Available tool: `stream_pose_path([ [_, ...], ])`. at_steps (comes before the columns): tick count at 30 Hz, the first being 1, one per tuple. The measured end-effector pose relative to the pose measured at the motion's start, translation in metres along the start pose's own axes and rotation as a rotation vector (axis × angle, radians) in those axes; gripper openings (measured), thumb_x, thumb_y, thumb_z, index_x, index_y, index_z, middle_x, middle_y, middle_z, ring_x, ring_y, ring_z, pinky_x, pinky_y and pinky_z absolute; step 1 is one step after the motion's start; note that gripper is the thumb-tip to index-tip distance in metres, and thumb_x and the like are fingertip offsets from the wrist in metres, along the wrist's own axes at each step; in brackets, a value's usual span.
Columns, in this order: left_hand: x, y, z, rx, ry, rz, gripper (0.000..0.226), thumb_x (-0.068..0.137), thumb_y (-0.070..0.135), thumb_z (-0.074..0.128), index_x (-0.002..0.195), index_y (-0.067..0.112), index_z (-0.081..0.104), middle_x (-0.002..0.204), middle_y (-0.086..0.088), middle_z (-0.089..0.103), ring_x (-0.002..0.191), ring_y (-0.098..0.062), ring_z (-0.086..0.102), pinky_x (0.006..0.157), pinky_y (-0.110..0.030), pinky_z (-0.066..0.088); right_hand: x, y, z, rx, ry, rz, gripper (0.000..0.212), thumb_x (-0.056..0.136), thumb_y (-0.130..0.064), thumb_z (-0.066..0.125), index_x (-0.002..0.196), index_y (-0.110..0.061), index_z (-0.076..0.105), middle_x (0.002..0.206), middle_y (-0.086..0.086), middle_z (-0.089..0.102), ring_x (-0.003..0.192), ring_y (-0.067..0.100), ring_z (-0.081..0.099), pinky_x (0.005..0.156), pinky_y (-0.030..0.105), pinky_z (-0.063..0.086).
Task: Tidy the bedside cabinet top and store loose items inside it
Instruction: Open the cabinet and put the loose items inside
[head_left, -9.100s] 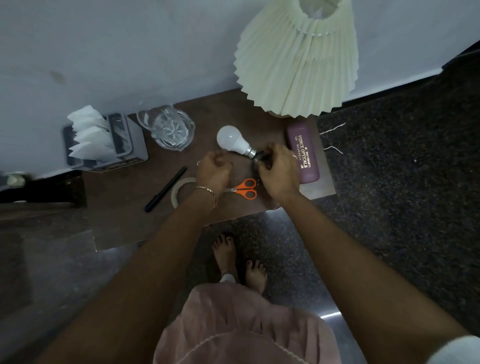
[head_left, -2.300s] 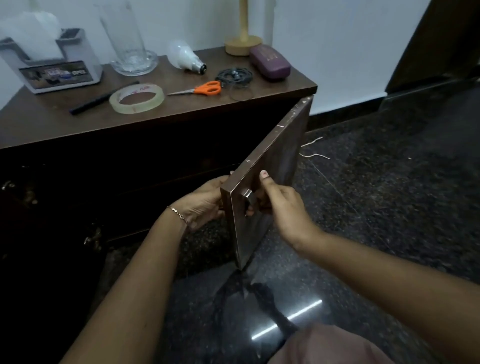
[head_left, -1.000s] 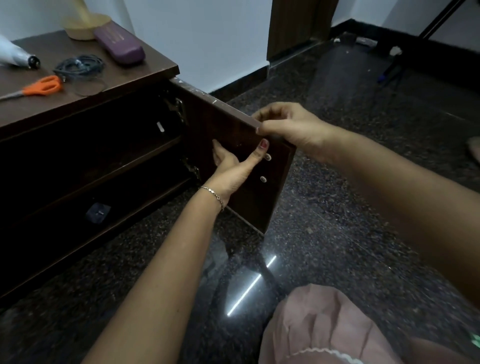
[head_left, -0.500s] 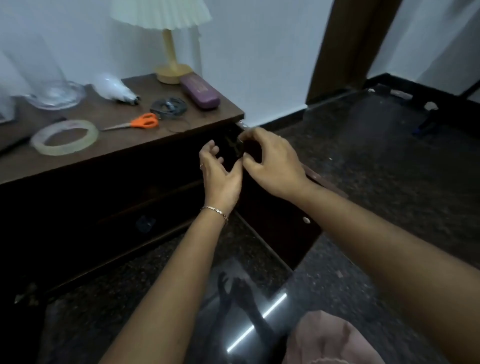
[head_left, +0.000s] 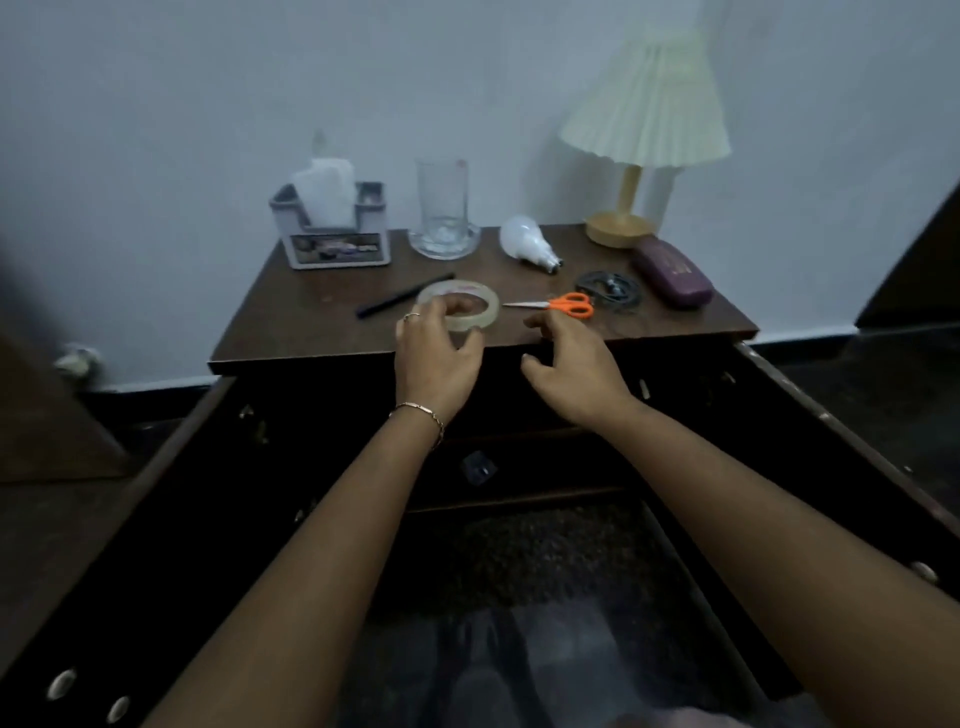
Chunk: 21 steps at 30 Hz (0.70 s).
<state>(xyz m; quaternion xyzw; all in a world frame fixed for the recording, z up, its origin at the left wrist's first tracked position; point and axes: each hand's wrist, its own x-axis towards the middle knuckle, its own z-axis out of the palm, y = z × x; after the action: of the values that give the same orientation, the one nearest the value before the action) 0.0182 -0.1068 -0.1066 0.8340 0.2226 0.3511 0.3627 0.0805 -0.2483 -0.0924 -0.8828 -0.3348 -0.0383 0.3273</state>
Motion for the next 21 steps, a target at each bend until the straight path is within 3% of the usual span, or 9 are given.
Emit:
stream_pose_path([
  [3,0.018,-0.017,-0.010,0.105,-0.011,-0.036,0.025,0.077,0.022,0.062,0.102,0.020,0.067,0.111,-0.007,0.065,0.112,-0.028,0.054,0.097,-0.029,0.034,0.011,-0.004,0.009,-0.024,-0.033,-0.009,0.047,0.086,-0.022,0.060,0.131,-0.012,0.050,0.132,0.007,0.056,0.124,0.021,0.050,0.100,0.031,0.039],
  [8,0.035,-0.027,-0.016,0.251,-0.118,-0.013,0.036,0.076,0.032,0.067,0.112,0.025,0.067,0.118,-0.006,0.062,0.116,-0.026,0.053,0.103,-0.032,0.035,0.024,-0.010,0.016,-0.166,0.043,-0.113,0.046,0.087,-0.019,0.054,0.133,-0.015,0.049,0.128,0.006,0.059,0.119,0.024,0.053,0.096,0.035,0.041],
  [14,0.038,-0.027,-0.019,0.197,-0.161,-0.001,0.027,0.077,0.026,0.072,0.103,0.022,0.073,0.118,-0.005,0.056,0.110,-0.017,0.057,0.101,-0.029,0.043,0.039,-0.011,0.031,-0.282,0.074,-0.235,0.047,0.091,-0.019,0.049,0.138,-0.024,0.046,0.120,0.008,0.057,0.103,0.030,0.059,0.080,0.040,0.047],
  [21,0.041,-0.025,-0.022,0.163,-0.212,-0.020,0.021,0.074,0.022,0.077,0.094,0.022,0.073,0.119,-0.008,0.052,0.105,-0.022,0.060,0.100,-0.034,0.047,0.043,-0.012,0.035,-0.308,0.080,-0.247,0.034,0.093,-0.021,0.047,0.123,-0.024,0.061,0.123,0.004,0.056,0.101,0.029,0.061,0.079,0.042,0.052],
])
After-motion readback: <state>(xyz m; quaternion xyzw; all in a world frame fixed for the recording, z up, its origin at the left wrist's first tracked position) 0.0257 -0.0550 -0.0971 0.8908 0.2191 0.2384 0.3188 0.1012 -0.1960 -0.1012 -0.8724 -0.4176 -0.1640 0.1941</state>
